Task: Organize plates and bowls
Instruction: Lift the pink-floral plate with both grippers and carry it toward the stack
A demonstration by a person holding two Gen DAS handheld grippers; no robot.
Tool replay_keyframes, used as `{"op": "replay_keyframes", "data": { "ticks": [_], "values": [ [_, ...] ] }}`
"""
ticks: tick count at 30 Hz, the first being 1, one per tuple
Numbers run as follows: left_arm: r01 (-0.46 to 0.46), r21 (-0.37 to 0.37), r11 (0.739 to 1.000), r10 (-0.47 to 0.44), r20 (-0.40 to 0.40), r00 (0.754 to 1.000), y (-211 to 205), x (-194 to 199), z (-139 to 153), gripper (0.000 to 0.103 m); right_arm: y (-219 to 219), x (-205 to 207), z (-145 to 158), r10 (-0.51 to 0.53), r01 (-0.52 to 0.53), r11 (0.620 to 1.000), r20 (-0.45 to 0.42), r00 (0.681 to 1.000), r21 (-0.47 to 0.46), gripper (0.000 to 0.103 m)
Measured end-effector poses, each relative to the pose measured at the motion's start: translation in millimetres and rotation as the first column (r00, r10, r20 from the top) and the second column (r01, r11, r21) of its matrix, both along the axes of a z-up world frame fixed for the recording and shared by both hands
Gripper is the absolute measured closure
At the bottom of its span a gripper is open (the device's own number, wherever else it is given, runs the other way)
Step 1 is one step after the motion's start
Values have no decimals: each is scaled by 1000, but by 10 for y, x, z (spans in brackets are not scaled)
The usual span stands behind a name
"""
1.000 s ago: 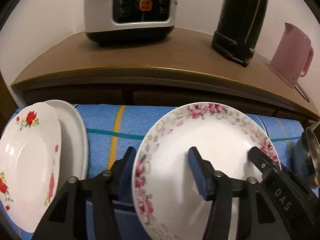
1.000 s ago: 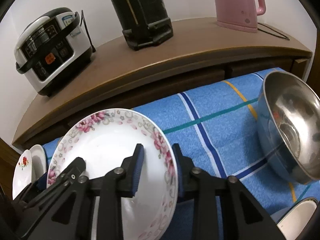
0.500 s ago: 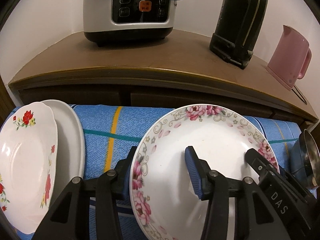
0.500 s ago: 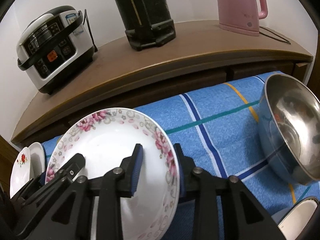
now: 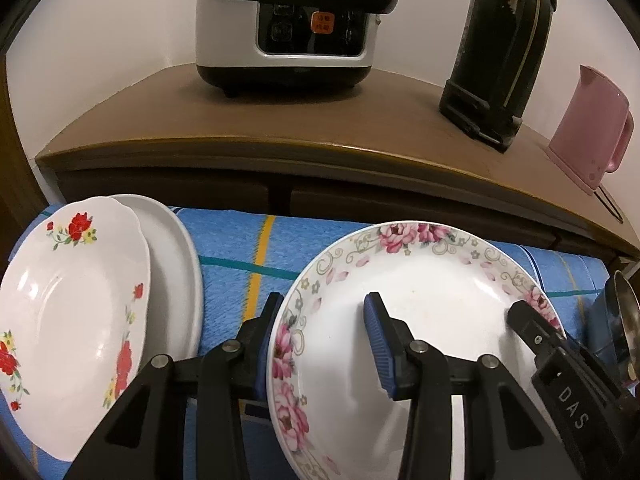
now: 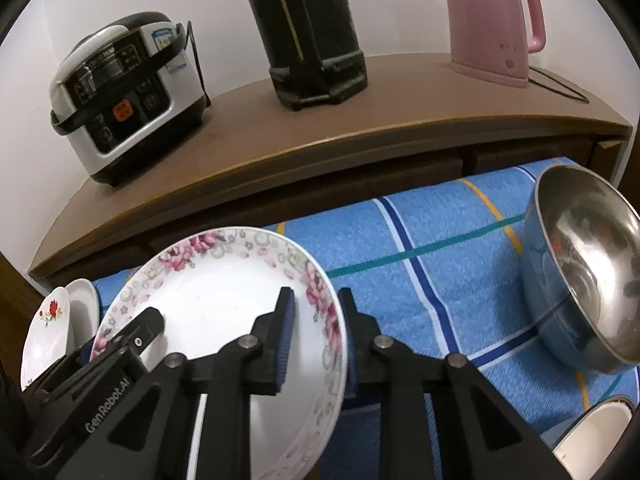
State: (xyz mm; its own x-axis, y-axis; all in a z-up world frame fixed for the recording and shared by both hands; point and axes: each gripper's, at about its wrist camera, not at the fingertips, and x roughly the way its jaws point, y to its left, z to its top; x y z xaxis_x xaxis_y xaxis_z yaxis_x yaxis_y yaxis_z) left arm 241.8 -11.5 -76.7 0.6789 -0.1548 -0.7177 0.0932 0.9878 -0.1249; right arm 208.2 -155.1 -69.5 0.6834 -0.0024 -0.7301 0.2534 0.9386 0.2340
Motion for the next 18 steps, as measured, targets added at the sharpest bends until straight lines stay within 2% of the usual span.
{"op": "replay_keyframes", "data": {
  "ticks": [3, 18],
  "values": [
    [-6, 1, 1000, 6, 1, 1000, 19, -1, 4, 63, -15, 0, -8, 4, -4, 1000, 2, 1000, 19, 83],
    [-23, -1, 1000, 23, 22, 999, 115, -68, 37, 65, -2, -93, 23, 27, -28, 999, 31, 999, 44, 89]
  ]
}}
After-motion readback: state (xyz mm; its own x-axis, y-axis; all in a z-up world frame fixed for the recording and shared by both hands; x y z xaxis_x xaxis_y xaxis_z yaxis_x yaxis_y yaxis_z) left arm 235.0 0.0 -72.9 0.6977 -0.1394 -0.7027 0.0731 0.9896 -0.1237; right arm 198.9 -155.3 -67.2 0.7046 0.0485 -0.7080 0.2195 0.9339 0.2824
